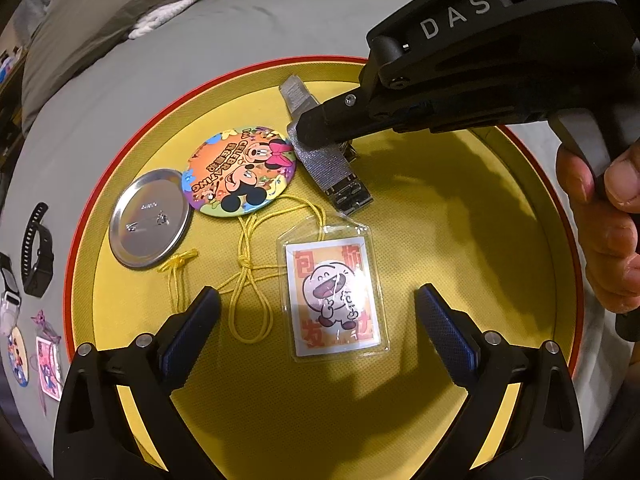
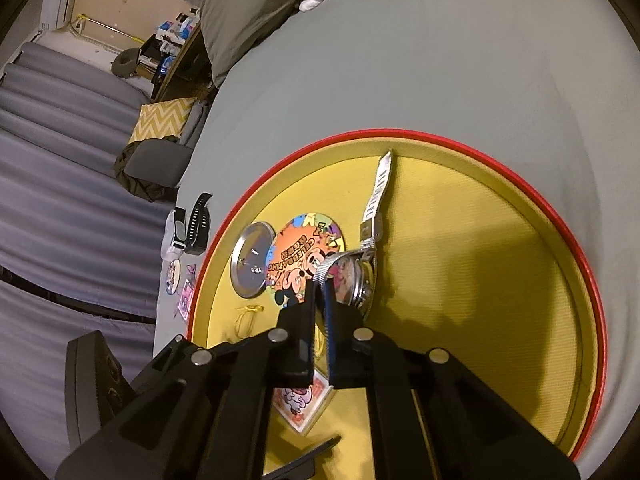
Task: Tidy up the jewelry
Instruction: 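Close the right gripper on the silver mesh watch while the left gripper grasps the white card holder, then lift the white card holder with the left tool while the right tool lifts the watch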
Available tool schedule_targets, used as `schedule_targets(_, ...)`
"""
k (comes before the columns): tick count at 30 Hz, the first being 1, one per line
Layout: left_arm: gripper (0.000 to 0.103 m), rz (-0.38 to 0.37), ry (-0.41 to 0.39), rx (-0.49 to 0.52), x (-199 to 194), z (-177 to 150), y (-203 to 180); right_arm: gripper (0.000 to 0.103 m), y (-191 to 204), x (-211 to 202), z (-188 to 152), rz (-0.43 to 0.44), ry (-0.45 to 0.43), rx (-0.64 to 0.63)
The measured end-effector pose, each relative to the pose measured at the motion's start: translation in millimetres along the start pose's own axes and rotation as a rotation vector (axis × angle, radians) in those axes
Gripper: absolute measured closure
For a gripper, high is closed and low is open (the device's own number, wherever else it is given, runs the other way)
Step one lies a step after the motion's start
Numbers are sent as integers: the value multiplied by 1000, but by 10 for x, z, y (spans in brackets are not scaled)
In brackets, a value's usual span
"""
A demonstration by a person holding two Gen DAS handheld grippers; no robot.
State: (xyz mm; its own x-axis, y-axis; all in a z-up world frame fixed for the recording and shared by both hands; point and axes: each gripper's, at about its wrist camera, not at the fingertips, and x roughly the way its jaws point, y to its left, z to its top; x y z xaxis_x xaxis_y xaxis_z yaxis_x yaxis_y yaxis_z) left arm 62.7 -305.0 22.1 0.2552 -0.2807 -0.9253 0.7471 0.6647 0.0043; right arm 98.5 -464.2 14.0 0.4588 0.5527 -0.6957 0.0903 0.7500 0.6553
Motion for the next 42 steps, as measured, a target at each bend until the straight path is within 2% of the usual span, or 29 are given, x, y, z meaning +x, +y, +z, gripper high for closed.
schedule_targets(3,9,2,-3,0,-5,-2,2,98,-2,-1,-1,1,-1,1)
schedule_targets(5,15,8,-11,-7,-25,-7,11,98,-2,-4,1,-2,0,-1)
schedule_targets(9,53,20,-32,-31,-100,0,95,98,-7,-25,12,-12,-2,-11)
schedule_targets(10,56,19,-32,-34,-108,-1,118,98,-6,-31,15,-11,-3,-11)
schedule_targets(33,57,44,-94,24,-253,-60,26,98,-12,-96,-5,-12,-24,-14)
schedule_targets(42,57,40,-137,15,-429,-68,28,98,60,-126,-14,3,-40,-23)
